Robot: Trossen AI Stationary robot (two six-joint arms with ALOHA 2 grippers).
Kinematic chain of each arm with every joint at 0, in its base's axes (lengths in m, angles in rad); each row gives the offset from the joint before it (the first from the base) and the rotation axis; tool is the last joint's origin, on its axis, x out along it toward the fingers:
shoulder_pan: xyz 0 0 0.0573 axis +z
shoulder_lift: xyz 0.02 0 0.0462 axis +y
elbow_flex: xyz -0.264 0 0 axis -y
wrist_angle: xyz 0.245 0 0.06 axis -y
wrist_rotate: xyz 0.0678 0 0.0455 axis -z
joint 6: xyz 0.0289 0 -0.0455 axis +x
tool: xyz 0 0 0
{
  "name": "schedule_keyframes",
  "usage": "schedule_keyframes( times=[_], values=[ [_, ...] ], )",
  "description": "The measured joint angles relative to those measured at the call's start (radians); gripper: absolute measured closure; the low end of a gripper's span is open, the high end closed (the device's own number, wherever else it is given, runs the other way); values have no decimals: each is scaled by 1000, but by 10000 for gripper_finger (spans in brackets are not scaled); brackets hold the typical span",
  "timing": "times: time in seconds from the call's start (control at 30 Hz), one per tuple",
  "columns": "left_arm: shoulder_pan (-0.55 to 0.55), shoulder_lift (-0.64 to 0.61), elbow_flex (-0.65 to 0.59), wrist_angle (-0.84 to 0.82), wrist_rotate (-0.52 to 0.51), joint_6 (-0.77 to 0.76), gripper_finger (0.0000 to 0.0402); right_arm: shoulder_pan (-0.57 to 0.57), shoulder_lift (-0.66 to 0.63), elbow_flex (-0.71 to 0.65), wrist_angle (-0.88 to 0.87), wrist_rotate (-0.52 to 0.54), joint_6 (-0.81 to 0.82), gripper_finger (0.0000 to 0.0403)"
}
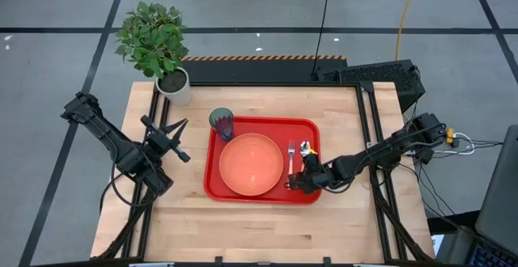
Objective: Pick and place plate/cup/fork/spoon on tray
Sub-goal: Put the orange spoon on the red serving tray to the right of the yellow fork, then adjust the red serving tray
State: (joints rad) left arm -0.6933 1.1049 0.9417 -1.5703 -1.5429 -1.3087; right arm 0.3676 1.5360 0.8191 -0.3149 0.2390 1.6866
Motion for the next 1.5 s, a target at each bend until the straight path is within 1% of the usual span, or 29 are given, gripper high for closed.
schedule_keyframes(
  times=[0.17,0.3,0.5,0.7,0.9,1.23,1.5],
  values=[
    [0,0,0,0,0,0,376,31,0,0,10,2,46,286],
    [0,0,0,0,0,0,376,46,0,0,12,50,56,286],
    [0,0,0,0,0,0,376,47,25,0,19,49,60,286],
    [0,0,0,0,0,0,376,47,84,1,78,18,55,287],
    [0,0,0,0,0,1,376,46,90,1,75,15,54,287],
    [0,0,0,0,0,2,376,45,64,0,47,5,36,287],
    [0,0,0,0,-1,2,376,42,-18,-1,57,101,-26,287]
  ],
)
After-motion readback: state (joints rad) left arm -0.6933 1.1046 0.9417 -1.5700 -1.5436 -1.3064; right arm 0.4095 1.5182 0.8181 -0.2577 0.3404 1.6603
